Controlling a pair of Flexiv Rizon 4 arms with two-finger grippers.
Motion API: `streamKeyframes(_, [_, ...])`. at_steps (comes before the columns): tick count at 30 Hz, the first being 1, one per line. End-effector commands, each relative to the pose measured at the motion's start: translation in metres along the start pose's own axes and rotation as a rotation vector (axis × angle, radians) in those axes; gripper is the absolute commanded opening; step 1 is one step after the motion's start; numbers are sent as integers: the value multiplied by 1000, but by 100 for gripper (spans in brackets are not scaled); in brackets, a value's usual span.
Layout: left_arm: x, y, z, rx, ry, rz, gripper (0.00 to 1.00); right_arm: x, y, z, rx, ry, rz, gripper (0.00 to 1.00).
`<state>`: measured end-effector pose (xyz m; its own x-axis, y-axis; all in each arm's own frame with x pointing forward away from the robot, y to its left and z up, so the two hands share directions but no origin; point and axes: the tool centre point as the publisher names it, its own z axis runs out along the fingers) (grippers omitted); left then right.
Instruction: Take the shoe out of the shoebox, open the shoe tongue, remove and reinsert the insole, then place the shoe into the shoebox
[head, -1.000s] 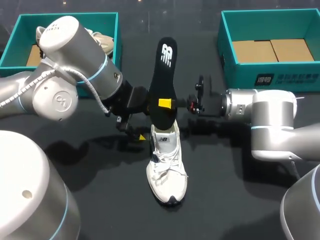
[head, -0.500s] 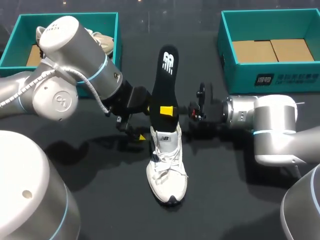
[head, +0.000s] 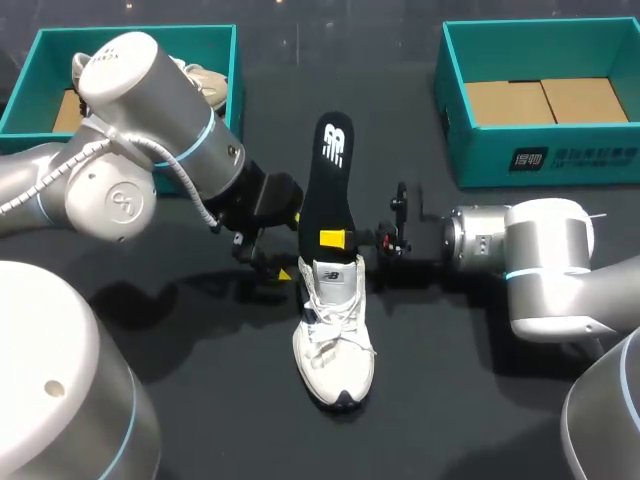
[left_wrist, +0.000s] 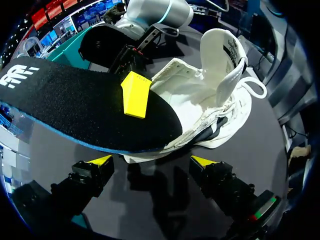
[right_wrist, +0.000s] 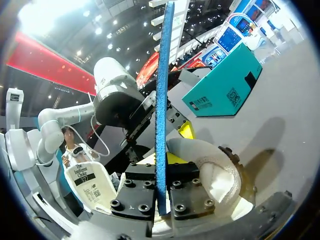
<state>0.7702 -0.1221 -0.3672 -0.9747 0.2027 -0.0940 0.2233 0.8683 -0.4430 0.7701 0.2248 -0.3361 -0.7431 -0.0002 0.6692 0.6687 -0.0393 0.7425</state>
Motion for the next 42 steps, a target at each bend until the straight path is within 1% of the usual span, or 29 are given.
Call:
streamKeyframes(1, [0, 0, 1, 0, 0, 1, 100, 0, -20, -2, 1, -19, 12, 0])
streamKeyframes(9, [0, 0, 1, 0, 0, 1, 100, 4, -36, -4, 17, -48, 58, 0])
streamKeyframes(15, [0, 0, 1, 0, 0, 1, 100, 4, -44, -4, 33, -46, 91, 0])
streamKeyframes(19, [0, 0, 1, 0, 0, 1, 100, 4, -46, -3, 41, -47, 99, 0])
streamKeyframes(22, [0, 0, 1, 0, 0, 1, 100, 7, -42, -2, 42, -40, 88, 0])
streamKeyframes(23, [0, 0, 1, 0, 0, 1, 100, 7, -41, -1, 44, -39, 85, 4])
streamKeyframes(26, [0, 0, 1, 0, 0, 1, 100, 8, -37, 0, 44, -21, 70, 31])
streamKeyframes(27, [0, 0, 1, 0, 0, 1, 100, 8, -36, 1, 45, -17, 63, 33])
streamKeyframes(32, [0, 0, 1, 0, 0, 1, 100, 10, -29, 5, 45, 4, 33, 25])
streamKeyframes(39, [0, 0, 1, 0, 0, 1, 100, 16, -23, 9, 48, 23, -8, 24])
streamKeyframes(42, [0, 0, 1, 0, 0, 1, 100, 19, -21, 10, 44, 30, -28, 26])
